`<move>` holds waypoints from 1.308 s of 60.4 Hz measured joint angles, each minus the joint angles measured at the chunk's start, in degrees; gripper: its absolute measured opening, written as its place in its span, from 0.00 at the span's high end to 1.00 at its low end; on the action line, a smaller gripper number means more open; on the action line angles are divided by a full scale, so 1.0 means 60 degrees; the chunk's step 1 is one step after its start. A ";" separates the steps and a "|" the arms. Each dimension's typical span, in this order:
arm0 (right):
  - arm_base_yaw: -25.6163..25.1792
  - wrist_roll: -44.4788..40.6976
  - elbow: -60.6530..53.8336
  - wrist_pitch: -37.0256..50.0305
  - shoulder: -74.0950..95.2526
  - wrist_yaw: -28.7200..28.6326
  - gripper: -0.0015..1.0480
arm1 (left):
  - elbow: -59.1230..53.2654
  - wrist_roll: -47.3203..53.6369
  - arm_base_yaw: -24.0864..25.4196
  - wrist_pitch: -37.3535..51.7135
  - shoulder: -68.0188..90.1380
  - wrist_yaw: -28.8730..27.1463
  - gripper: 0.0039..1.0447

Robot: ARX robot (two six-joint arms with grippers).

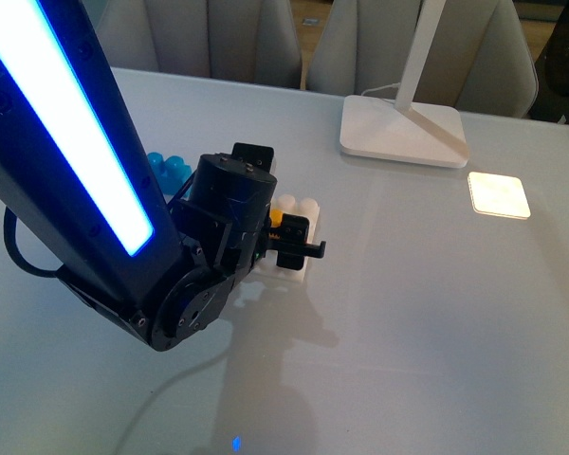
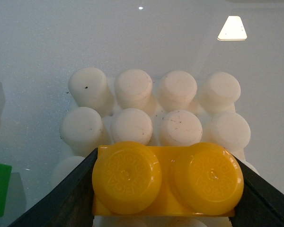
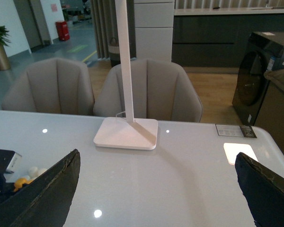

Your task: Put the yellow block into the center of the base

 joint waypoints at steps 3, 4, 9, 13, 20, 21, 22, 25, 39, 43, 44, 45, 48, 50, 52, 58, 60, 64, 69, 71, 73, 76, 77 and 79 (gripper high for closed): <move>0.0000 0.0000 0.0000 0.0000 0.0004 0.0000 0.09 | -0.0022 0.0011 0.0004 0.0015 0.0004 0.0018 0.40; 0.0000 0.0000 0.0000 0.0000 0.0000 0.0000 0.09 | -0.0036 0.0022 0.0007 0.0036 0.0007 0.0036 0.40; 0.0000 0.0000 0.0000 0.0000 0.0000 0.0004 0.09 | -0.0102 0.0087 0.0044 0.0106 -0.0004 0.0124 0.40; 0.0000 0.0000 0.0000 0.0000 0.0000 0.0000 0.09 | -0.0146 0.0146 0.0080 0.0113 -0.0047 0.0222 0.40; 0.0000 0.0000 0.0000 0.0000 0.0000 0.0004 0.09 | -0.0230 0.0259 0.0153 0.0113 -0.0135 0.0382 0.40; 0.0000 0.0000 0.0000 0.0000 0.0000 0.0004 0.09 | -0.0240 0.0266 0.0164 0.0113 -0.0146 0.0412 0.40; 0.0000 0.0000 0.0000 0.0000 0.0000 0.0000 0.09 | -0.0255 0.0273 0.0178 0.0113 -0.0164 0.0448 0.40; 0.0000 0.0000 0.0000 0.0000 0.0000 0.0000 0.09 | -0.0306 0.0291 0.0237 0.0102 -0.0226 0.0535 0.38; 0.0000 0.0000 0.0000 0.0000 0.0000 0.0000 0.09 | -0.0561 0.0102 0.0302 0.0036 -0.0466 0.0758 0.06; 0.0000 0.0000 0.0000 0.0000 0.0000 0.0000 0.09 | -0.0637 -0.0015 0.0310 0.0022 -0.0546 0.0758 0.07; 0.0000 0.0000 0.0000 0.0000 0.0000 0.0000 0.09 | -0.0652 -0.0025 0.0310 0.0022 -0.0557 0.0758 0.07; 0.0000 0.0000 0.0000 0.0000 0.0000 0.0004 0.09 | -0.0681 -0.0080 0.0310 0.0022 -0.0590 0.0754 0.07; 0.0000 0.0000 0.0000 0.0000 0.0000 0.0000 0.09 | -0.0754 -0.0138 0.0310 0.0018 -0.0659 0.0750 0.07; 0.0000 0.0000 0.0000 0.0000 0.0004 0.0000 0.09 | -0.0816 -0.0208 0.0310 0.0007 -0.0718 0.0754 0.07; 0.0000 0.0000 0.0000 0.0000 0.0000 0.0000 0.09 | -0.0871 -0.0295 0.0313 -0.0007 -0.0780 0.0743 0.07; 0.0000 0.0000 0.0000 0.0000 0.0000 0.0000 0.09 | -0.1053 -0.0484 0.0350 -0.0015 -0.0976 0.0714 0.07; 0.0000 0.0000 0.0000 0.0000 0.0000 0.0000 0.09 | -0.1096 -0.0521 0.0368 -0.0011 -0.1031 0.0707 0.07; 0.0000 0.0000 0.0000 0.0000 0.0000 0.0000 0.09 | -0.1257 -0.0594 0.0401 0.0004 -0.1213 0.0681 0.07; 0.0000 0.0000 0.0000 0.0000 0.0000 0.0000 0.09 | -0.1537 -0.0678 0.0426 0.0106 -0.1534 0.0688 0.07; 0.0000 0.0000 0.0000 0.0000 0.0000 0.0000 0.09 | -0.1621 -0.0696 0.0437 0.0138 -0.1632 0.0692 0.07; 0.0000 0.0000 0.0000 0.0000 0.0000 0.0000 0.09 | -0.1770 -0.0725 0.0455 0.0211 -0.1800 0.0714 0.07; 0.0000 0.0000 0.0000 0.0000 0.0000 0.0000 0.09 | -0.2051 -0.0761 0.0506 0.0350 -0.2106 0.0739 0.07; 0.0000 0.0000 0.0000 0.0000 0.0000 0.0000 0.09 | -0.2178 -0.0769 0.0539 0.0412 -0.2237 0.0761 0.07; 0.0000 0.0000 0.0000 0.0000 0.0000 0.0000 0.09 | -0.2328 -0.0776 0.0579 0.0484 -0.2390 0.0790 0.07</move>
